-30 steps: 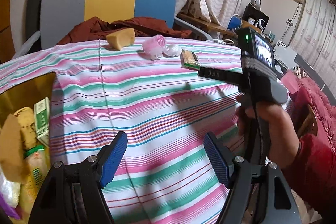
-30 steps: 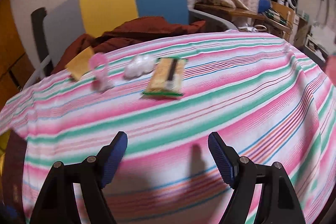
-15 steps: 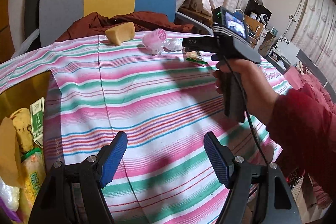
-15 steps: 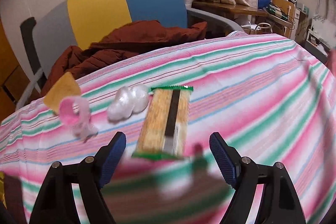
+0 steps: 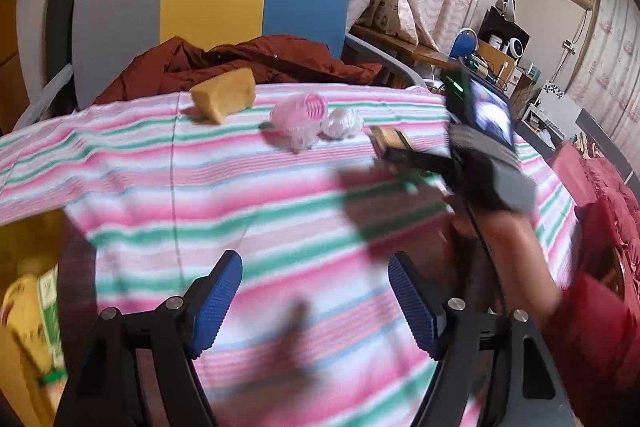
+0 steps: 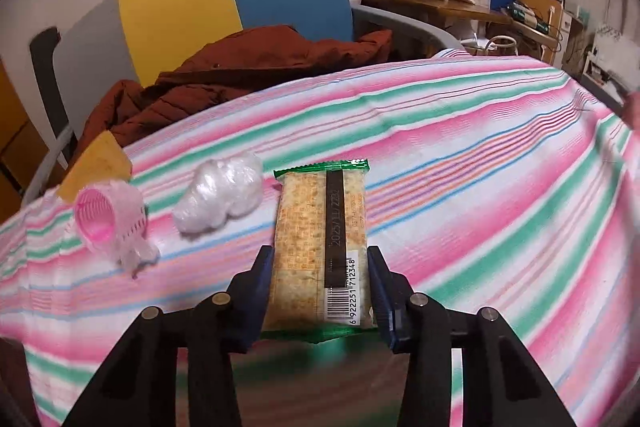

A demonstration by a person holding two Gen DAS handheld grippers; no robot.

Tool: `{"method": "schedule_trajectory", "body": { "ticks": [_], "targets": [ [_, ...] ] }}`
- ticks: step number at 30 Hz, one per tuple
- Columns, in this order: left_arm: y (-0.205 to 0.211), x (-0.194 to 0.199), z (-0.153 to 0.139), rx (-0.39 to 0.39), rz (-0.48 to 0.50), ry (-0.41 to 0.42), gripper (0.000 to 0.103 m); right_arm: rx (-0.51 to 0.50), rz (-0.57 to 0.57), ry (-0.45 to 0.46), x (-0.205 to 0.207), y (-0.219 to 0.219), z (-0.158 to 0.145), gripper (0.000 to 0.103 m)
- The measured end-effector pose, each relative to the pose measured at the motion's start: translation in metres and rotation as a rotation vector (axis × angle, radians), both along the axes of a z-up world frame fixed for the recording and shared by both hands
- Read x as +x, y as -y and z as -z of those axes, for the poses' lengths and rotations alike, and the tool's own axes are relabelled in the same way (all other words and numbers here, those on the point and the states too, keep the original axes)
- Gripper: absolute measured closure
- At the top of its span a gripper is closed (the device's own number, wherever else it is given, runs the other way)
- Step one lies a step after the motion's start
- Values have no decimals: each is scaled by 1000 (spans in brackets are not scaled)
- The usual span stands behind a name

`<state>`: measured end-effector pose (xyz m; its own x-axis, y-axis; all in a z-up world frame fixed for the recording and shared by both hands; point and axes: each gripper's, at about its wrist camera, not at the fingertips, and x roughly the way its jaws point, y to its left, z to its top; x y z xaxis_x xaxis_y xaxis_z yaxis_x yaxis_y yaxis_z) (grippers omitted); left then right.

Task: Organize objects
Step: 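Grasp the green-wrapped cracker packet with the right gripper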

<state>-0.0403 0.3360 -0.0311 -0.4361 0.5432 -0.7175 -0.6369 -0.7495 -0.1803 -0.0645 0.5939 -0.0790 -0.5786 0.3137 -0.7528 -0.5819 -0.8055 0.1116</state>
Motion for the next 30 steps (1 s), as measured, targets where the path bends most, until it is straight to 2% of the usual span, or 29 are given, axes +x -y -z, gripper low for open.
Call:
{"method": "schedule_trajectory", "body": {
  "ticks": [3, 9, 13, 16, 18, 20, 22, 24, 30],
  "targets": [
    [-24, -22, -1, 1, 1, 4, 26, 13, 12, 14, 18, -7, 1, 57],
    [-86, -80, -4, -45, -50, 1, 26, -19, 53, -43, 37, -15, 5, 57],
    [-128, -108, 1, -161, -44, -29, 26, 5, 55, -41, 36, -12, 7, 57],
    [-147, -115, 6, -244, -34, -102, 26, 2, 56, -48, 35, -13, 8, 57],
    [-149, -120, 10, -260, -38, -120, 26, 13, 57, -43, 34, -11, 8, 57],
    [-142, -123, 14, -241, -50, -125, 28, 26, 58, -36, 33, -9, 8, 57],
    [-126, -121, 16, -190, -62, -141, 50, 28, 59, -38, 32, -9, 9, 57],
    [-116, -117, 19, -190, -77, -161, 57, 27, 59, -41, 33, -9, 9, 57],
    [-83, -98, 41, -140, -101, -126, 59, 34, 60, -39, 32, -8, 9, 57]
  ]
}}
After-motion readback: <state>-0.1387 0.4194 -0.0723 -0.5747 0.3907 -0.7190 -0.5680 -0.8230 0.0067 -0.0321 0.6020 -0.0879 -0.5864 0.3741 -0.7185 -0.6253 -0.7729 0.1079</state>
